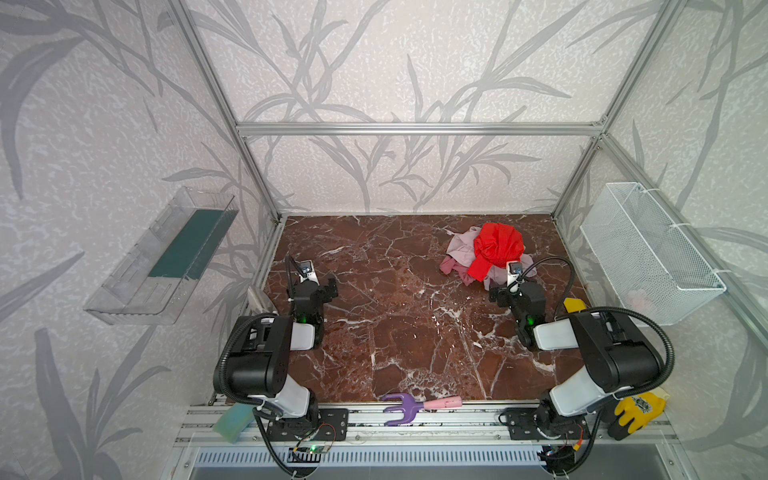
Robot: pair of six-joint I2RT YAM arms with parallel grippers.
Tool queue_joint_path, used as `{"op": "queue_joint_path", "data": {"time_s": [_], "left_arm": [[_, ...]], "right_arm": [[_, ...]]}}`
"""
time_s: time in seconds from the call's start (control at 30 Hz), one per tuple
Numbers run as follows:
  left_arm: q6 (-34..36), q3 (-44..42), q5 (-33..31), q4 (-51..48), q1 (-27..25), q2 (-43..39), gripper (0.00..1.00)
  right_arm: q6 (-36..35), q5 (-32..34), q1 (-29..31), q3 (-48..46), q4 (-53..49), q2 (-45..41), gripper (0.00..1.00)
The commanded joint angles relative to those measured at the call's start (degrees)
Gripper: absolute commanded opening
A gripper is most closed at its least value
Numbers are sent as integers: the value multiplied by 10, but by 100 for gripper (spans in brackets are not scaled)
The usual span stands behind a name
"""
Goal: Pick out a specific cloth from the pile
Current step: 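Reach the right gripper toward the clothes pile, then grasp the dusty-pink ribbed garment's edge with the right gripper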
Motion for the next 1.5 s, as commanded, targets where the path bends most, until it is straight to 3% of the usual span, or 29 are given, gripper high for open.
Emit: {"op": "queue_joint_path", "data": {"time_s": [0.0, 0.1, 0.2, 0.3, 0.4, 0.47, 0.57, 0.7, 0.8, 1.0, 1.23, 1.47], "left_arm": [[8, 6, -6, 6, -2, 5, 99], [8, 6, -5, 6, -2, 5, 99], [8, 6, -7, 5, -2, 5, 91], [12, 5, -10, 8, -5, 3, 82], [25, 13, -57, -42, -27, -42, 69], [32, 22, -108, -97, -51, -84, 65], [49, 75, -132, -247, -89, -141, 59], [13, 138, -142, -395, -132, -184, 57], [-47, 157, -96, -457, -142, -213, 57], [-142, 146, -13, -483, -143, -261, 58], [-165, 143, -1, -509, -144, -280, 59], [-169, 130, 6, -502, -143, -281, 61]], "right_arm": [[0, 0, 0, 5, 4, -8, 99], [0, -3, -1, 6, 2, -9, 99], [0, -2, -1, 6, 3, -9, 100], [-8, -6, 4, 6, -3, -21, 90], [-24, 63, 34, 8, -58, -83, 84], [-8, 101, 56, 39, -186, -145, 80], [36, 28, 68, 119, -392, -198, 68], [49, 36, 135, 164, -457, -208, 66], [69, 19, 167, 213, -505, -177, 66], [120, 2, 199, 300, -542, -73, 62], [161, -7, 209, 418, -592, 84, 64], [196, 3, 209, 489, -618, 171, 64]]}}
